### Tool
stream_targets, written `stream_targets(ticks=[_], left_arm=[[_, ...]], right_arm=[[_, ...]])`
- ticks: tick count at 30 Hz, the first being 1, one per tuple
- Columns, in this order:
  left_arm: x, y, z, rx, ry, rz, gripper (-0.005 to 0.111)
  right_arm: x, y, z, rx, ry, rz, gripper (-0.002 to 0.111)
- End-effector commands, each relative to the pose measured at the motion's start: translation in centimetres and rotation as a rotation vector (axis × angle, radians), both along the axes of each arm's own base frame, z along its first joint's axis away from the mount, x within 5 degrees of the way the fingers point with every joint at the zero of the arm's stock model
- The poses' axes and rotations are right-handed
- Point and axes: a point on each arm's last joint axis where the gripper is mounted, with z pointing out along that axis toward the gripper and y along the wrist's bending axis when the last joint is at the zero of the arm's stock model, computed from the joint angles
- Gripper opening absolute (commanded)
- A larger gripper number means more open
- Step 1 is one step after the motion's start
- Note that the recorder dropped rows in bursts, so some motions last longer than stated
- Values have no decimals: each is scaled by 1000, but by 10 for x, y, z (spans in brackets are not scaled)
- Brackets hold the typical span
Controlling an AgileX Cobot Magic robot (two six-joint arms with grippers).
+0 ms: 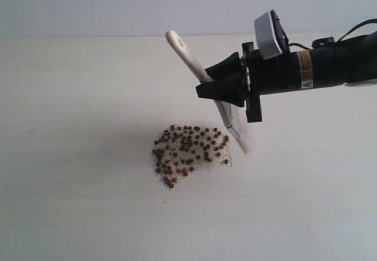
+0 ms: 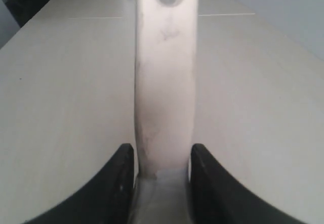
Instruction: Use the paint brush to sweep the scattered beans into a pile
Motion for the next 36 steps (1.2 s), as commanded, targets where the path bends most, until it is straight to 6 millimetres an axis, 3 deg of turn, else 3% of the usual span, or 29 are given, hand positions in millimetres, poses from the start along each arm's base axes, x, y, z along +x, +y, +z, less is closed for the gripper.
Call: stream_targets(ticks=[1, 4, 13, 19, 26, 36], left_arm=[[-1, 0, 3, -7, -19, 1, 0], [-1, 0, 3, -7, -19, 1, 0], [-1, 0, 3, -7, -19, 1, 0], [-1, 0, 3, -7, -19, 1, 0], [-1, 0, 3, -7, -19, 1, 0], [-1, 0, 3, -7, -19, 1, 0]], right_arm=[[1, -14, 0, -48, 54, 0, 0], [1, -15, -7, -74, 78, -1, 0], [-1, 14, -35, -41, 57, 17, 0], [6, 17, -47, -26, 72, 8, 0], [11, 22, -55, 11, 94, 33, 0], [8, 55, -52, 22, 75, 107, 0]])
